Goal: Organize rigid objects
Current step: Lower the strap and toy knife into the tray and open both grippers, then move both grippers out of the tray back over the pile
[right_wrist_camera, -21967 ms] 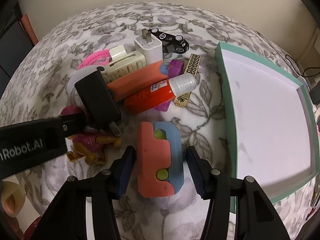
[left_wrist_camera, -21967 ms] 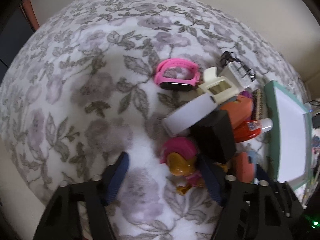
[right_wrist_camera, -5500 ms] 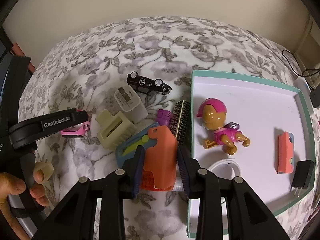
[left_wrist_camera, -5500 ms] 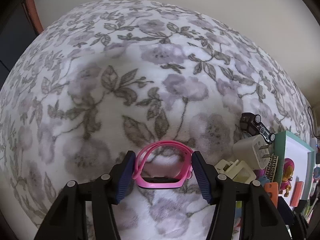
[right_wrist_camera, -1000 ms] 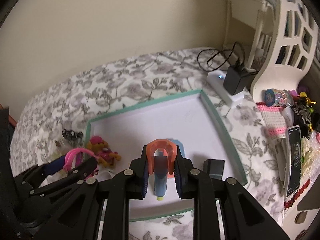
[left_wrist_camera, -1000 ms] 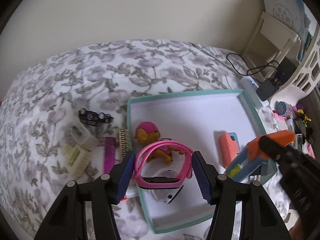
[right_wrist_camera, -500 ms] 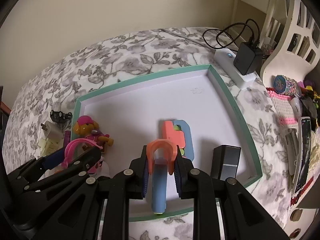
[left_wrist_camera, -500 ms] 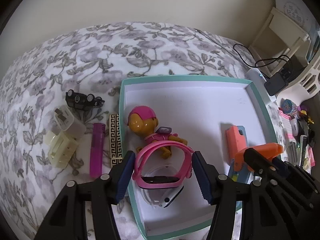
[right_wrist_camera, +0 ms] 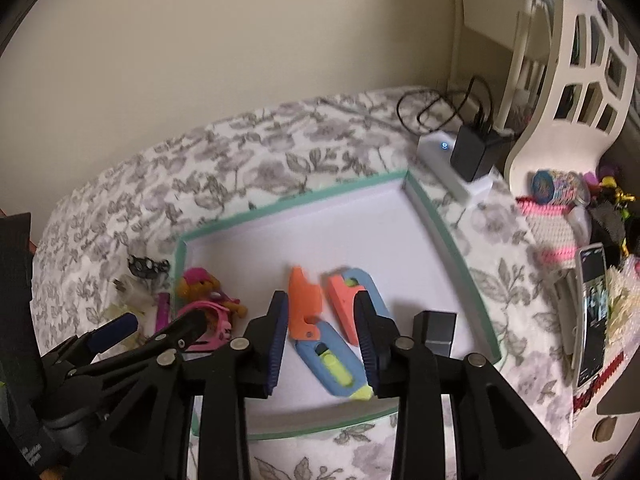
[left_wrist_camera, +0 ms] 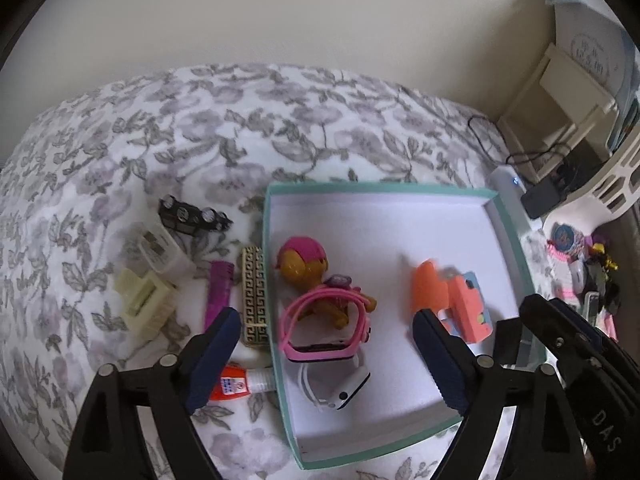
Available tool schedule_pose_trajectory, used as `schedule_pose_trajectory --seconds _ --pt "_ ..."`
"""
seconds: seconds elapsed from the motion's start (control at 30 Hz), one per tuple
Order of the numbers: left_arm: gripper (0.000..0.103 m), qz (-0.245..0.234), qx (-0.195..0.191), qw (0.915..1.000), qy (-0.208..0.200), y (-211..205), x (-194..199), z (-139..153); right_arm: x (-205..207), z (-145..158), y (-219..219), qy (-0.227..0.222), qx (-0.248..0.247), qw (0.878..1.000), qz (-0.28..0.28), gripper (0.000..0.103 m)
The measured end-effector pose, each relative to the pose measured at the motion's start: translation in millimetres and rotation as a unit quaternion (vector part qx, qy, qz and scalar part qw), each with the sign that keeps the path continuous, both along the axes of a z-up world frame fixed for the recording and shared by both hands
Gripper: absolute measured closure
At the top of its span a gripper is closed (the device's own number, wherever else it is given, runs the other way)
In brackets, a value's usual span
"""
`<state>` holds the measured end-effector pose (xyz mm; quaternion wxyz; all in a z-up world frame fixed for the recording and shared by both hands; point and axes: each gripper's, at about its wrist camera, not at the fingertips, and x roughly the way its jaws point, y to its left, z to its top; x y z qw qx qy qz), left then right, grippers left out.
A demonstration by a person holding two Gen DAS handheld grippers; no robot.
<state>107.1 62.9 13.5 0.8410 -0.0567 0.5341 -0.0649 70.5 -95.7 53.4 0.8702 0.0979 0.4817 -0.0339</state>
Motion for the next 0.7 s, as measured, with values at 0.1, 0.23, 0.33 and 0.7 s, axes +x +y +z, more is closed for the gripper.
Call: schedule_pose_trajectory --seconds 0.1,0.23,0.33,0.7 --pt "0.012 0.012 -0.002 0.9998 -0.015 11 -2 12 -3 10 0 -0.013 -0.002 1.000 -0.001 0.069" --pt "0.000 0.034 0.006 0.9989 -0.033 28 -2 22 -4 12 1 -0.018 -0.005 1.000 -0.003 0.055" --pt "0.000 0.057 0.020 0.9973 -0.042 44 -3 25 -4 7 0 -0.014 -0.005 1.000 -0.007 0.039" --pt "0.000 0.124 0.038 0.9906 -0.045 92 -8 22 0 -6 1 -0.011 0.004 1.000 -0.018 0.005"
